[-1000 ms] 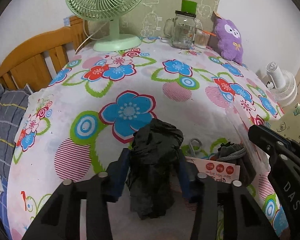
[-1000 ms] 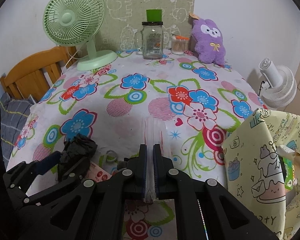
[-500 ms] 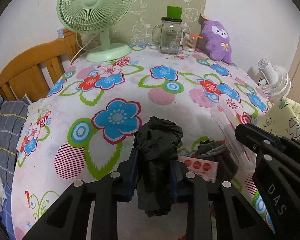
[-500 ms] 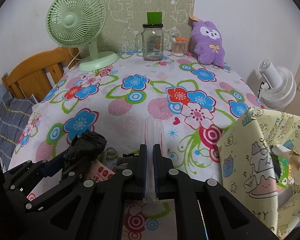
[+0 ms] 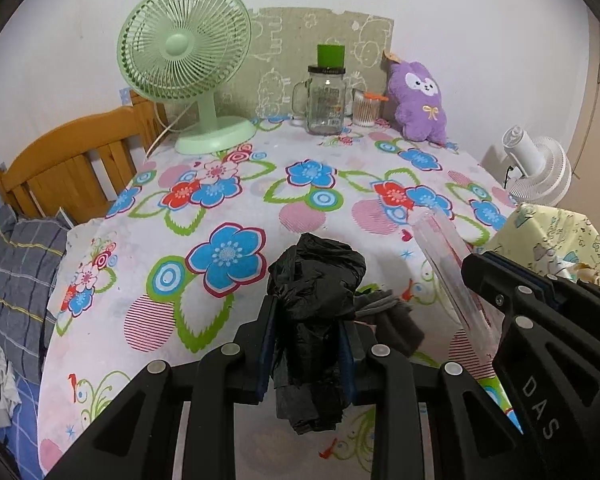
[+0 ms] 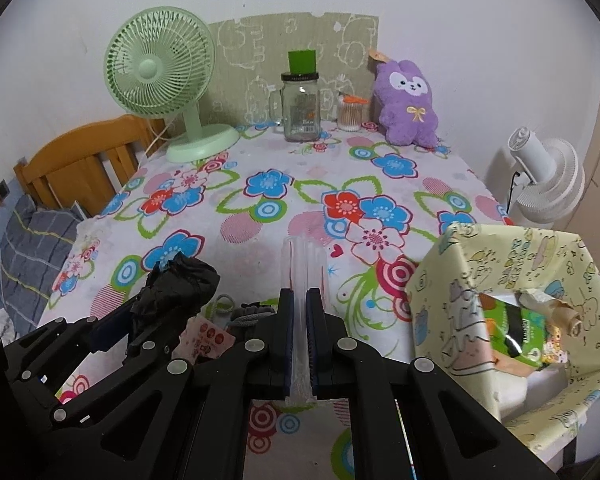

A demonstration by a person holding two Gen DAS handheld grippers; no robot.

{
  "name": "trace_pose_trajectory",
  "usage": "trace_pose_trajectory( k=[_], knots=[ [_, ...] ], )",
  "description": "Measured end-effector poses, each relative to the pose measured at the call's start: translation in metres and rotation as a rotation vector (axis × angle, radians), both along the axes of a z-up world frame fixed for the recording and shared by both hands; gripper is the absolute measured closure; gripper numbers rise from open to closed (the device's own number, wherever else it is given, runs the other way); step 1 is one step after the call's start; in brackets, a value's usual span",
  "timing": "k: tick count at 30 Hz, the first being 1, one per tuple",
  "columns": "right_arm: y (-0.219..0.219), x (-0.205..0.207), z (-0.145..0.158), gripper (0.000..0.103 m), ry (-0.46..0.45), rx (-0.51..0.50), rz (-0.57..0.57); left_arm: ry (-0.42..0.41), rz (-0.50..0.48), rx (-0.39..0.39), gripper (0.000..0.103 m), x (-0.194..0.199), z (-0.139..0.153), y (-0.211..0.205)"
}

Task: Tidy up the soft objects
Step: 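Carry the black glove with left while right carries the plastic bag to the box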

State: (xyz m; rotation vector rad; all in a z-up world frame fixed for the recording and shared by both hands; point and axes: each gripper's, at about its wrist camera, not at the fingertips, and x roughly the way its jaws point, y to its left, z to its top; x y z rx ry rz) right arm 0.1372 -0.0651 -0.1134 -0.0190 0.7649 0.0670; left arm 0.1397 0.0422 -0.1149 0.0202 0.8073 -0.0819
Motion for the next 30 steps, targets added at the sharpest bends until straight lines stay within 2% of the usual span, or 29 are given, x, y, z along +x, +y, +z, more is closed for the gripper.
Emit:
trace_pose_trajectory(
  k=[13, 30],
  knots=[
    [-0.022, -0.026, 0.027, 0.094, -0.048, 0.036, 0.003, -0.065, 0.000, 0.001, 0.077, -0.027, 0.031, -0.023],
    [-0.049, -0.058, 0.068, 0.094, -0.140, 0.030, 0.004, -0.152, -0.024, 0.014, 0.076, -0.053, 0.068, -0.054]
  ],
)
